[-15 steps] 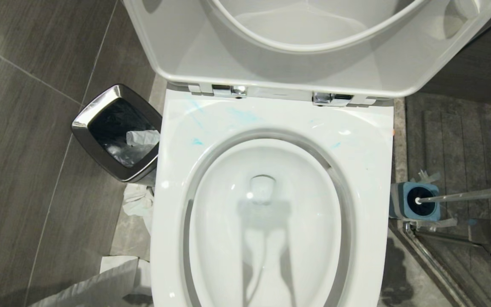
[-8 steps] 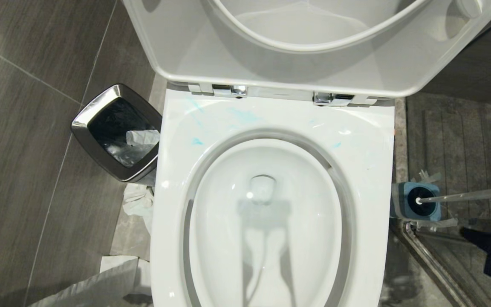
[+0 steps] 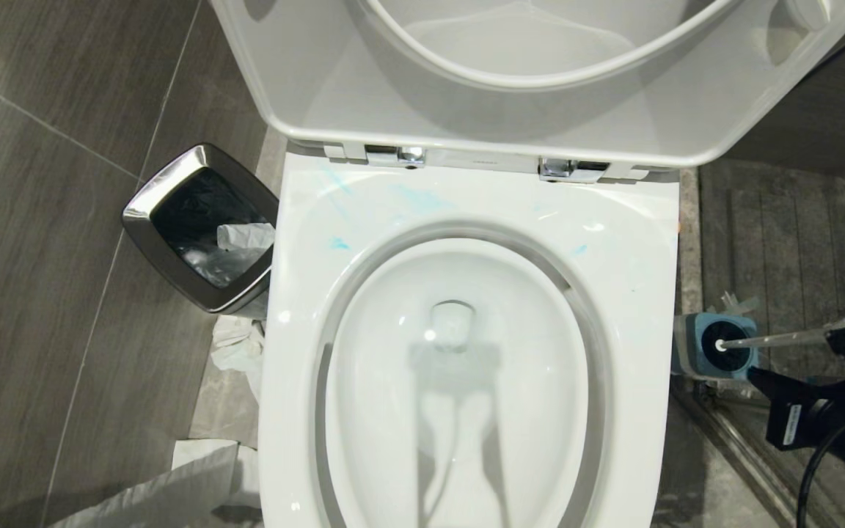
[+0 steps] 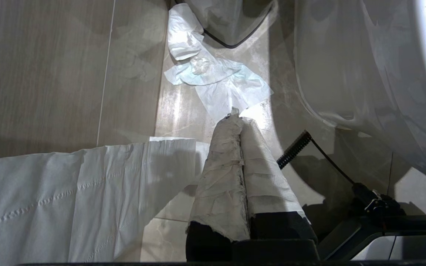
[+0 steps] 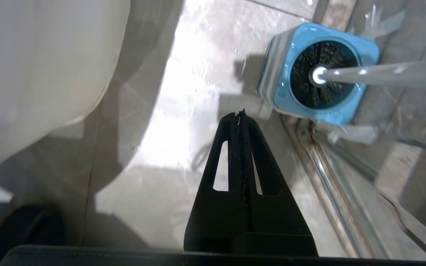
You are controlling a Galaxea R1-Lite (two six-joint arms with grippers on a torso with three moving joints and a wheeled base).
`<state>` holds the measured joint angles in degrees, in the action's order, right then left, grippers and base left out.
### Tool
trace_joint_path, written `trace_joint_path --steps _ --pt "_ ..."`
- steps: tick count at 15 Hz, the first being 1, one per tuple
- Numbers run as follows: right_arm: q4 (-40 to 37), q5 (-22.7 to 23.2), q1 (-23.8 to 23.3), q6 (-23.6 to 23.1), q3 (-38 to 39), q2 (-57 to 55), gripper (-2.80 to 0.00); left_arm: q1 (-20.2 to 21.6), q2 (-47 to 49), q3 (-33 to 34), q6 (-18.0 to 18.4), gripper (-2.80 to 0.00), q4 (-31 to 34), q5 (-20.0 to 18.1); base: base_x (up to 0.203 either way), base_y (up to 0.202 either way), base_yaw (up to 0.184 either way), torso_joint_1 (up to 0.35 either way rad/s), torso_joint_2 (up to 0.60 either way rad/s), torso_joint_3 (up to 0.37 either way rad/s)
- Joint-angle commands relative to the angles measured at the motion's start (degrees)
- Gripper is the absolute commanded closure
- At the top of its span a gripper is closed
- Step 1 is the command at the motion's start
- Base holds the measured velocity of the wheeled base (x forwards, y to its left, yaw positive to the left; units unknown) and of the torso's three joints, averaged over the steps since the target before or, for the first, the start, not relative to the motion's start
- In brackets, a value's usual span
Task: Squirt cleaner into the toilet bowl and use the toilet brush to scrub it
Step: Pour in the cleaning agent
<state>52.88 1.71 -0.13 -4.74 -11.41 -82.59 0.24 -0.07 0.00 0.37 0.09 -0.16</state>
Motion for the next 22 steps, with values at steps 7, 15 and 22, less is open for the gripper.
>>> trace_joint_path --steps 7,15,22 --pt "25.72 5.32 0.13 -0.17 12.91 -11.62 0.00 0.02 0.07 0.09 -0.02 0.00 0.00 -0.02 0.000 0.000 0.000 0.000 0.00 0.000" --pt "29.45 -0.21 0.09 -0.10 12.91 -14.83 -2.80 0.02 0.07 0.09 -0.02 0.00 0.00 -0.02 0.000 0.000 0.000 0.000 0.00 0.000" --pt "34.56 -0.24 0.10 2.04 7.32 -28.15 -2.80 0.02 0.07 0.09 -0.02 0.00 0.00 -0.02 0.000 0.000 0.000 0.000 0.00 0.000"
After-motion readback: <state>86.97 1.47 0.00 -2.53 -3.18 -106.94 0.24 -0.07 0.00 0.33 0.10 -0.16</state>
